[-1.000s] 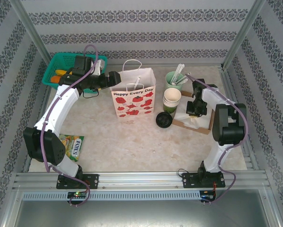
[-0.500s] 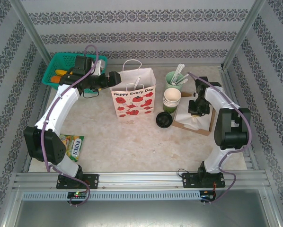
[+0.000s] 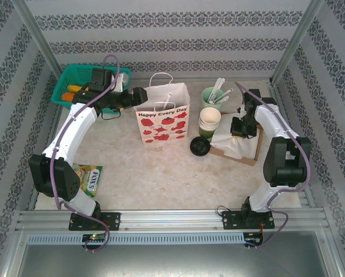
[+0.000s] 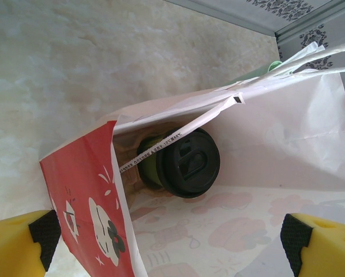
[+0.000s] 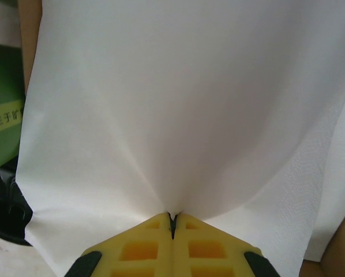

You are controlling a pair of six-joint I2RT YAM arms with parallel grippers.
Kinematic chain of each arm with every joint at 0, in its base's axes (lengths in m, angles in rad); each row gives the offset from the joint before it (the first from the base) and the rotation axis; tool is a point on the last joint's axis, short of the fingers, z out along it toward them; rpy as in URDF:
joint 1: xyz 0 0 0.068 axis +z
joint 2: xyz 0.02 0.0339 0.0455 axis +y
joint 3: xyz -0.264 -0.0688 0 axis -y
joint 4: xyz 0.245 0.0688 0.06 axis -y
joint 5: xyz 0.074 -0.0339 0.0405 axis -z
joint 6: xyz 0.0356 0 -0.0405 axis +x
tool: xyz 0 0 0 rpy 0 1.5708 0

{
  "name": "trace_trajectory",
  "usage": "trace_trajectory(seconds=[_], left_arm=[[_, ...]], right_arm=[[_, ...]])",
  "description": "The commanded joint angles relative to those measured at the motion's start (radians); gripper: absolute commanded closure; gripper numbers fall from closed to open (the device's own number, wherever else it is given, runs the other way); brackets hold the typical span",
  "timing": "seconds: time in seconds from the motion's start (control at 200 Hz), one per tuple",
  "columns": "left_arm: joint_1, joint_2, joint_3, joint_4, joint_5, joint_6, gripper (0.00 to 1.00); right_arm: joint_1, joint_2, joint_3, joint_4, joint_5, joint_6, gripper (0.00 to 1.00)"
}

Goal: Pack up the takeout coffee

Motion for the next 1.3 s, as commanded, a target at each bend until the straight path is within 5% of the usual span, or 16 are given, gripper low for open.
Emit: trace_trajectory(seconds=[0.0,0.165,0.525,0.964,1.294], left_arm=[[0.006,0.013,0.021,0.013,0.013,-0.002,0.0],[0.006,0.016,0.025,0.01,0.017,-0.002,0.0],[0.006,0.02,0.018,0.02,0.024,-0.011,0.0],[0.006,0.009,-0.002,0.024,0.018,-0.004,0.0],[0.006,0.007,-0.001,0.023,0.016,-0.002,0.0]], right_arm=[[0.013,-0.009,-0.041,-0.022,-0.053,-0.023,1.0],[0.016,-0.03,-0.056,0.004,-0.007,-0.008,0.66],[0.111,-0.288,-0.241,0.199,0.021,-0.186,0.48],[0.342,-0.388,-0.389,0.317,0.056,-0.681,0.5],[0.417,-0.336,-0.423,0.395,0.192,-0.803,0.54]])
